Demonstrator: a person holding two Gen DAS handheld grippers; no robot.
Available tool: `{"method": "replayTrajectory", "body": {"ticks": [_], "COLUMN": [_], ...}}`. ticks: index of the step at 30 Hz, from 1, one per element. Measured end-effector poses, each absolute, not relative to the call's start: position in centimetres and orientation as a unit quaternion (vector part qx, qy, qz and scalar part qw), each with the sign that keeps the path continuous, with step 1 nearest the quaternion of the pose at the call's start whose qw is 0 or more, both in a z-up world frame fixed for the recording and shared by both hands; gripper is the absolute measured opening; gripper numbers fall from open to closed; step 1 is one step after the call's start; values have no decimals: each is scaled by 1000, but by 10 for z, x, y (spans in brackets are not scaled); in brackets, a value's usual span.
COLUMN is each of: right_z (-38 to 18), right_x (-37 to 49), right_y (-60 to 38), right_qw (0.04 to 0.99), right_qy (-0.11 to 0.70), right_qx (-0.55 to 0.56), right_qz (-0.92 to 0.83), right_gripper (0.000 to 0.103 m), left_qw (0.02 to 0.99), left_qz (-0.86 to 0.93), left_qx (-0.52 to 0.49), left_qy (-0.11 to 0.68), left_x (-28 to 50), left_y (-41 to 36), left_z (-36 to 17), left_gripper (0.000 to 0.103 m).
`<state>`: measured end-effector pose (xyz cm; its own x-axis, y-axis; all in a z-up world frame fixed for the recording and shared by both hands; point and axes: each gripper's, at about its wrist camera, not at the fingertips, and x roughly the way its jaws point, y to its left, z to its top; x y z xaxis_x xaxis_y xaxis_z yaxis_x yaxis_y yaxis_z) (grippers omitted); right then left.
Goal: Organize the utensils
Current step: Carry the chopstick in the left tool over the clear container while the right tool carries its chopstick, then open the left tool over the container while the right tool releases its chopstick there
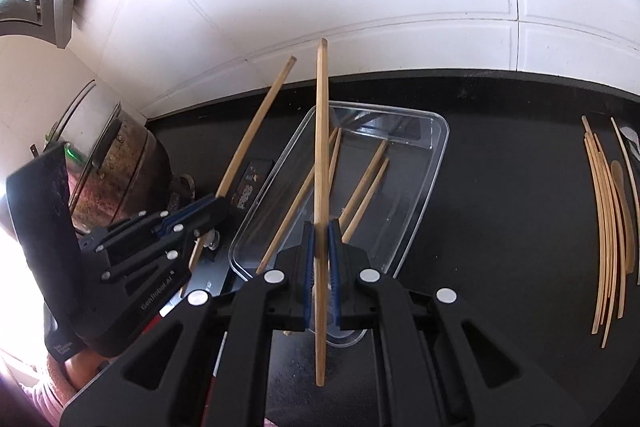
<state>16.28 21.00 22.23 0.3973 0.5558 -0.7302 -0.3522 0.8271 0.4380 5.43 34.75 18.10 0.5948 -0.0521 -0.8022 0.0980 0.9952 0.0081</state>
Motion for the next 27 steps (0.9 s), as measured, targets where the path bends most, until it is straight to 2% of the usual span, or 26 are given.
{"method": "replayTrajectory", "body": {"ticks": [7,8,9,10,11,13,18,23,27], "right_z": [226,229,236,244,253,269,276,237,201], "right_x": [167,168,170,172,172,169,164,153,131], "right_y": [210,206,199,190,178,157,107,39,-21], "right_qw": [825,825,828,832,842,865,891,883,856], "right_qy": [474,468,458,446,426,387,373,425,466], "right_qx": [123,134,154,173,190,202,188,179,223], "right_qz": [284,287,286,282,272,249,175,89,29], "right_gripper": [8,11,19,64,93,97,97,97,97], "left_qw": [888,885,883,884,890,897,895,891,882], "left_qz": [-60,-60,-52,-43,-28,-17,1,-23,-53], "left_qx": [16,18,27,34,41,45,42,46,50], "left_qy": [456,461,465,464,454,439,444,451,465], "left_x": [66,69,70,70,68,64,65,64,71], "left_y": [359,360,362,362,364,366,364,341,310], "left_z": [177,175,174,174,175,179,177,174,169], "left_gripper": [7,16,31,83,95,97,97,97,97]}}
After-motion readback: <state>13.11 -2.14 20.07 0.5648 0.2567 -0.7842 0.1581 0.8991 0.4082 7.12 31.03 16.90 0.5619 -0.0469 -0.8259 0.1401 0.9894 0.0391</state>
